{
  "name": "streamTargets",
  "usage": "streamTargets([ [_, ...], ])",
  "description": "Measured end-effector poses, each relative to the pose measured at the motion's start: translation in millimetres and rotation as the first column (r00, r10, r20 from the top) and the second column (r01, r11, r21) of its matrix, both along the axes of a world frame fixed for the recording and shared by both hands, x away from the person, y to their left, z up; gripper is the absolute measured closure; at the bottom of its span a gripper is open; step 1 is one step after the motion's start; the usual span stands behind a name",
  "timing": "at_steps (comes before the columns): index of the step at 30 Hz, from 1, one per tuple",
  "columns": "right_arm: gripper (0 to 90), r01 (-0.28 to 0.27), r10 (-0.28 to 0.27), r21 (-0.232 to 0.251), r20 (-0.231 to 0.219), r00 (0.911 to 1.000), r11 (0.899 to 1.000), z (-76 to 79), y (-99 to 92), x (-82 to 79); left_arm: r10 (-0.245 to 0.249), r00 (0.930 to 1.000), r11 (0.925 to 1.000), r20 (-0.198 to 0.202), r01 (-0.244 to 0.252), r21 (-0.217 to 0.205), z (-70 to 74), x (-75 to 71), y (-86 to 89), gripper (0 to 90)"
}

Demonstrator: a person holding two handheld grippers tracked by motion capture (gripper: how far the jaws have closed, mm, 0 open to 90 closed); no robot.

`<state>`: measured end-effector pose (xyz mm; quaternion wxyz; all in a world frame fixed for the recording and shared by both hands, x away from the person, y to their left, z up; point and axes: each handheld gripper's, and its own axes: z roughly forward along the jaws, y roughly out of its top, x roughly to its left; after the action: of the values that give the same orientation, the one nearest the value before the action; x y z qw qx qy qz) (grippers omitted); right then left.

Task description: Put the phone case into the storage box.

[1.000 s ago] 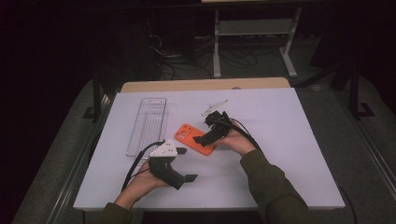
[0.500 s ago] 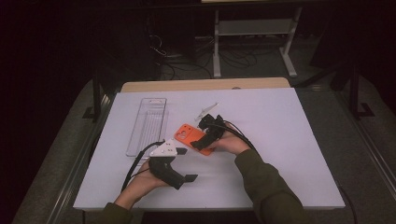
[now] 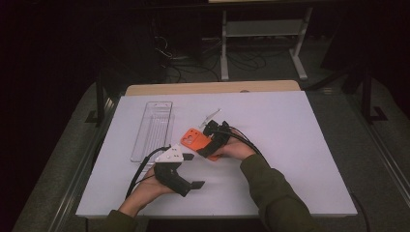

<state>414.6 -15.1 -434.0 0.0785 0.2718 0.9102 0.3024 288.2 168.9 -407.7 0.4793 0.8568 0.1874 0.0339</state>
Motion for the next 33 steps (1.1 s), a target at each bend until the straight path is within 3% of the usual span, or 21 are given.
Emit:
streamTargets([
  [17,7.9,0.0,-0.001,-0.027,-0.044,0.999,1.0,-8.0,4.7,0.4,-0.005,1.0,1.0,0.004,0.005,-0.001,-0.1,-0.1,0.3,0.0],
  [33,12.7,0.003,-0.005,-0.056,-0.024,0.9997,0.998,-8.3,6.1,-2.4,-0.003,1.0,1.0,0.006,0.003,-0.003,-0.2,-0.2,0.7,0.0],
])
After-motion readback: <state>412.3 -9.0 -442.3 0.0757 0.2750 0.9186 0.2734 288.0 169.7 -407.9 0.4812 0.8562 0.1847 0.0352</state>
